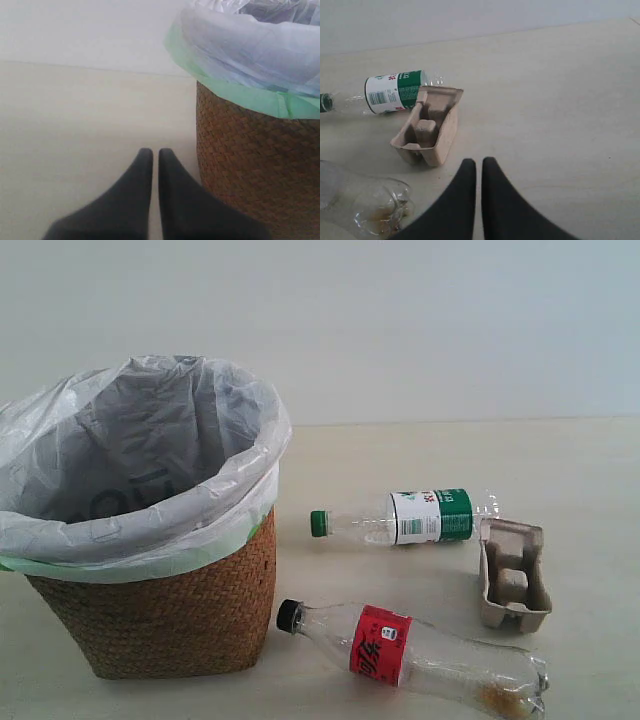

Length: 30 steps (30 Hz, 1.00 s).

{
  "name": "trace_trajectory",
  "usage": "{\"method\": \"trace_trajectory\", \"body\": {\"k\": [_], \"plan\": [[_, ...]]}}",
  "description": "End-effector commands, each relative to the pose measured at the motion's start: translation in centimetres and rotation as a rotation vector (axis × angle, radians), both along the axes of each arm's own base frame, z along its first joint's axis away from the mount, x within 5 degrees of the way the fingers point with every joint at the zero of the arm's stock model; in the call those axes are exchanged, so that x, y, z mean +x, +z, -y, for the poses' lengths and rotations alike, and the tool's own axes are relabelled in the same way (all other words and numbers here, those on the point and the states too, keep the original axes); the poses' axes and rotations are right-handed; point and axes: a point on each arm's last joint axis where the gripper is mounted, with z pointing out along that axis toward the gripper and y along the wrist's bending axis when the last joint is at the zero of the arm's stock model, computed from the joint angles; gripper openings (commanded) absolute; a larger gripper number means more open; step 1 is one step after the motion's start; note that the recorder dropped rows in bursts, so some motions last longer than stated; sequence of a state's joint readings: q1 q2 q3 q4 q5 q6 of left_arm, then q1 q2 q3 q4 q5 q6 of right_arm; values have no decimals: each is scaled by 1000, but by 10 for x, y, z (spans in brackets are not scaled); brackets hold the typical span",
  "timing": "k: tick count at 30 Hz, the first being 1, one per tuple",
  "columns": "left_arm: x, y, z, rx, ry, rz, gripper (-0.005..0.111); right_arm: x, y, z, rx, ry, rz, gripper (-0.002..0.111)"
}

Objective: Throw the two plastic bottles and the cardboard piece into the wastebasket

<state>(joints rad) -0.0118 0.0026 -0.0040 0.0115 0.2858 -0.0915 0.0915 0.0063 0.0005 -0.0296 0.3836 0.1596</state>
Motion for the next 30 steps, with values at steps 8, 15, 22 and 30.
{"method": "trace_trajectory", "body": {"k": [8, 15, 22, 30], "plan": [[0, 0, 0, -1, 4, 7, 4, 0, 1, 0, -9, -2, 11, 0], [0, 0, 0, -1, 4, 7, 4, 0, 1, 0, -9, -2, 11, 0], [0, 0, 0, -1, 4, 7, 4, 0, 1, 0, -9, -2, 11, 0], [0, 0, 0, -1, 4, 7, 4, 0, 3, 1, -58, 10, 38, 0]]}}
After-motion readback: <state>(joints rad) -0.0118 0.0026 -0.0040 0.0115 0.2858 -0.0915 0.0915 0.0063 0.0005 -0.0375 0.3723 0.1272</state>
